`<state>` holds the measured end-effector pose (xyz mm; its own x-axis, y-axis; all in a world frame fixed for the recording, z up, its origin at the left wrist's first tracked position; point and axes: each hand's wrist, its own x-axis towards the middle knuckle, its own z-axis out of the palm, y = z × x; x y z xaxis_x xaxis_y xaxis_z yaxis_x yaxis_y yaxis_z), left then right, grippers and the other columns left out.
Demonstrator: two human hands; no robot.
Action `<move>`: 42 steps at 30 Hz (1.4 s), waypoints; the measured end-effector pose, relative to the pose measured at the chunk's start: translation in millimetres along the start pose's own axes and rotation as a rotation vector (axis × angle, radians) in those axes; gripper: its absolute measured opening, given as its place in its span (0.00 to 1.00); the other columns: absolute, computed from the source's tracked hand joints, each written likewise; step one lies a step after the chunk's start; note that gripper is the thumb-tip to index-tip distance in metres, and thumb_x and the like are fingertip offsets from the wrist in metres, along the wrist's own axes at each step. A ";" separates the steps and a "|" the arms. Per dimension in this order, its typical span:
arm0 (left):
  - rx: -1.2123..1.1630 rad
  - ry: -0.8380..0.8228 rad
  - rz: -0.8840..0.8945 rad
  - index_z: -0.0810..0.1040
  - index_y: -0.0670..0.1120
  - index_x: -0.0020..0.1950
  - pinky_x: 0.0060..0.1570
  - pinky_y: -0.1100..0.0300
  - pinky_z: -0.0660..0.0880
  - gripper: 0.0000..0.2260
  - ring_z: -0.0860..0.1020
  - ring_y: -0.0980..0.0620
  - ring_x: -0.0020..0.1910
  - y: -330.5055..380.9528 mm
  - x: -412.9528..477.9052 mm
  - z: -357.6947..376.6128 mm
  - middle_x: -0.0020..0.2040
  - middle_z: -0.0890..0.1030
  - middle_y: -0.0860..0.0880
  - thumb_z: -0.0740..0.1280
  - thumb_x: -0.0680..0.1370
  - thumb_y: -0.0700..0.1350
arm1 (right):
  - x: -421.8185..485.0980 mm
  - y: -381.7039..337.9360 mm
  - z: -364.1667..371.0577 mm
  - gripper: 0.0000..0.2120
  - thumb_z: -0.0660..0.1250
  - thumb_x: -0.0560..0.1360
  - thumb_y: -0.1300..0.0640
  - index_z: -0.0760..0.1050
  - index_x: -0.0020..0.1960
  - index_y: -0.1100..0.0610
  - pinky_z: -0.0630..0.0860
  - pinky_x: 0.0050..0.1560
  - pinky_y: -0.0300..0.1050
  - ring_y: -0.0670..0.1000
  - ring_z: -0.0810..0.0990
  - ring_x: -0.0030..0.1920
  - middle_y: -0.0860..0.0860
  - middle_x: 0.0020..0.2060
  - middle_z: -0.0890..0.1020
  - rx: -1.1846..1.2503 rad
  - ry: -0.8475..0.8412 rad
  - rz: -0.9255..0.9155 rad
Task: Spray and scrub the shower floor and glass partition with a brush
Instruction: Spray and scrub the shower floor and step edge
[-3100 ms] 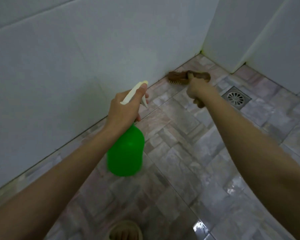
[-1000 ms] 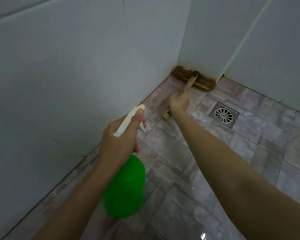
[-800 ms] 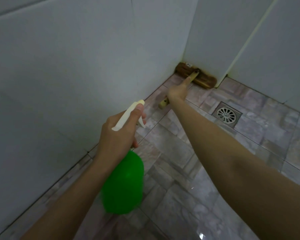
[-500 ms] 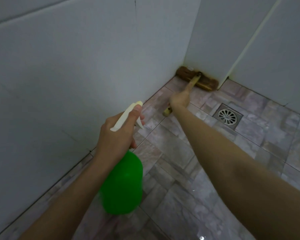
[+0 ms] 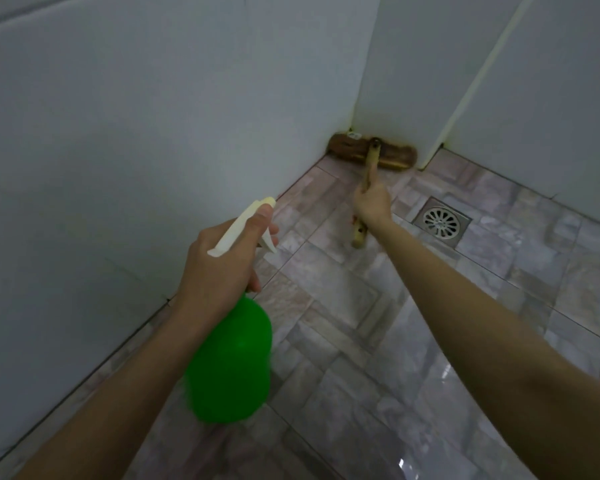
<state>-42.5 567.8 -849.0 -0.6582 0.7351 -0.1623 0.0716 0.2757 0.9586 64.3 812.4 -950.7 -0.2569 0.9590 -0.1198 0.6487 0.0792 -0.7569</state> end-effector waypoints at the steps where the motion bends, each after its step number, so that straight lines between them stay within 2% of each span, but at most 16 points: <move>1: -0.001 -0.011 0.008 0.85 0.66 0.39 0.30 0.55 0.73 0.13 0.80 0.42 0.29 0.7 -0.5 2.3 0.43 0.87 0.44 0.65 0.70 0.70 | -4.6 4.9 -22.8 0.28 0.56 0.81 0.59 0.52 0.78 0.50 0.77 0.43 0.48 0.58 0.79 0.40 0.59 0.44 0.80 -0.140 -0.080 -0.060; 3: -0.006 -0.029 0.019 0.85 0.66 0.38 0.31 0.55 0.74 0.13 0.76 0.45 0.24 1.5 -2.4 6.8 0.42 0.87 0.44 0.64 0.72 0.68 | -15.4 12.7 -70.5 0.25 0.56 0.81 0.53 0.56 0.76 0.44 0.75 0.37 0.45 0.60 0.80 0.42 0.59 0.52 0.79 -0.483 -0.274 -0.113; 6: -0.016 -0.047 0.027 0.86 0.64 0.40 0.31 0.54 0.75 0.14 0.81 0.35 0.33 3.6 -3.8 15.6 0.43 0.87 0.41 0.64 0.72 0.69 | -28.6 15.4 -104.2 0.20 0.54 0.82 0.49 0.63 0.73 0.45 0.70 0.39 0.44 0.55 0.76 0.41 0.56 0.54 0.79 -0.847 -0.350 -0.108; 11: -0.009 -0.113 0.021 0.87 0.60 0.41 0.30 0.56 0.73 0.18 0.82 0.35 0.35 3.2 -7.5 36.8 0.45 0.87 0.42 0.65 0.70 0.70 | -8.8 23.6 -93.3 0.22 0.53 0.82 0.50 0.59 0.76 0.47 0.73 0.58 0.53 0.61 0.75 0.60 0.59 0.63 0.75 -0.713 -0.274 -0.185; 13: -0.012 -0.148 0.029 0.86 0.63 0.41 0.28 0.56 0.73 0.16 0.79 0.38 0.30 2.2 -10.9 41.6 0.44 0.87 0.44 0.65 0.69 0.71 | -10.2 26.7 -119.4 0.20 0.54 0.82 0.52 0.65 0.73 0.51 0.75 0.52 0.50 0.60 0.77 0.54 0.57 0.59 0.77 -0.833 -0.291 -0.120; 15: -0.024 -0.174 0.027 0.85 0.66 0.40 0.29 0.55 0.73 0.15 0.79 0.39 0.30 4.6 -15.2 43.7 0.45 0.87 0.41 0.64 0.68 0.72 | -27.4 33.5 -146.6 0.18 0.53 0.82 0.53 0.70 0.69 0.55 0.73 0.35 0.44 0.54 0.77 0.40 0.57 0.54 0.79 -1.021 -0.351 -0.028; 16: -0.023 -0.174 0.024 0.85 0.67 0.40 0.29 0.55 0.73 0.15 0.79 0.39 0.30 5.5 -16.3 44.7 0.45 0.86 0.39 0.64 0.67 0.72 | -38.1 35.7 -155.4 0.18 0.52 0.83 0.53 0.69 0.69 0.55 0.70 0.32 0.43 0.53 0.75 0.37 0.57 0.54 0.79 -1.033 -0.362 0.002; 20: 0.009 -0.189 0.041 0.85 0.67 0.41 0.28 0.55 0.73 0.14 0.85 0.38 0.43 4.3 -19.4 50.7 0.46 0.86 0.39 0.64 0.69 0.71 | -37.3 57.0 -153.4 0.19 0.50 0.83 0.55 0.61 0.74 0.50 0.72 0.41 0.46 0.61 0.79 0.47 0.62 0.53 0.79 -0.831 -0.214 -0.066; 24: 0.049 -0.214 0.071 0.85 0.67 0.41 0.26 0.57 0.73 0.11 0.84 0.39 0.36 3.0 -24.4 52.7 0.45 0.87 0.44 0.64 0.73 0.68 | -68.4 56.3 -168.0 0.23 0.51 0.82 0.61 0.56 0.75 0.46 0.70 0.25 0.43 0.53 0.74 0.30 0.56 0.36 0.73 -0.896 -0.310 0.058; 27: 0.053 -0.226 0.073 0.85 0.68 0.42 0.26 0.56 0.73 0.12 0.85 0.38 0.43 4.0 -27.5 55.0 0.45 0.88 0.46 0.64 0.74 0.68 | -107.8 71.8 -168.1 0.24 0.51 0.83 0.59 0.52 0.75 0.42 0.79 0.34 0.49 0.54 0.77 0.33 0.56 0.37 0.75 -0.888 -0.293 0.037; 30: 0.080 -0.251 0.074 0.85 0.66 0.43 0.29 0.54 0.75 0.14 0.85 0.37 0.45 3.3 -33.1 60.4 0.46 0.87 0.41 0.63 0.72 0.71 | -76.6 77.2 -157.8 0.27 0.51 0.82 0.61 0.50 0.77 0.46 0.72 0.29 0.46 0.55 0.73 0.30 0.58 0.37 0.75 -0.843 -0.206 0.021; 32: 0.086 -0.262 0.080 0.85 0.64 0.44 0.30 0.54 0.75 0.15 0.85 0.36 0.46 2.7 -36.7 62.3 0.45 0.87 0.44 0.63 0.73 0.70 | -80.2 62.2 -161.9 0.22 0.51 0.82 0.61 0.57 0.75 0.51 0.70 0.25 0.43 0.54 0.74 0.30 0.57 0.37 0.75 -0.748 -0.280 0.075; 34: 0.081 -0.272 0.075 0.85 0.65 0.44 0.30 0.54 0.74 0.14 0.85 0.36 0.47 5.5 -40.8 61.6 0.45 0.88 0.50 0.63 0.73 0.69 | -122.2 52.9 -165.9 0.19 0.50 0.82 0.59 0.59 0.72 0.49 0.72 0.21 0.44 0.52 0.75 0.28 0.55 0.36 0.75 -0.716 -0.396 0.098; 37: 0.072 -0.265 0.049 0.85 0.68 0.42 0.29 0.55 0.73 0.13 0.85 0.35 0.49 9.3 -45.9 57.4 0.45 0.88 0.53 0.63 0.72 0.70 | -185.5 40.0 -157.4 0.27 0.49 0.83 0.58 0.46 0.75 0.36 0.74 0.20 0.41 0.51 0.77 0.28 0.56 0.39 0.76 -0.653 -0.555 0.104; 40: 0.073 -0.264 0.032 0.86 0.61 0.43 0.30 0.56 0.71 0.18 0.84 0.32 0.49 10.9 -54.4 53.7 0.46 0.88 0.51 0.64 0.71 0.70 | -141.1 44.7 -132.0 0.33 0.50 0.81 0.62 0.42 0.75 0.34 0.69 0.20 0.42 0.52 0.76 0.29 0.58 0.52 0.76 -0.643 -0.422 -0.018; 42: 0.084 -0.248 0.020 0.87 0.57 0.44 0.29 0.57 0.71 0.21 0.84 0.32 0.48 8.9 -61.0 48.9 0.46 0.88 0.51 0.64 0.72 0.70 | -119.4 39.7 -127.6 0.36 0.50 0.80 0.65 0.40 0.75 0.34 0.67 0.21 0.41 0.53 0.76 0.30 0.59 0.53 0.75 -0.632 -0.371 -0.012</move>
<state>34.9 555.7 -842.0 -0.4526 0.8675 -0.2064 0.1513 0.3029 0.9409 212.2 735.8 -884.4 -0.4200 0.8104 -0.4085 0.9048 0.3390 -0.2578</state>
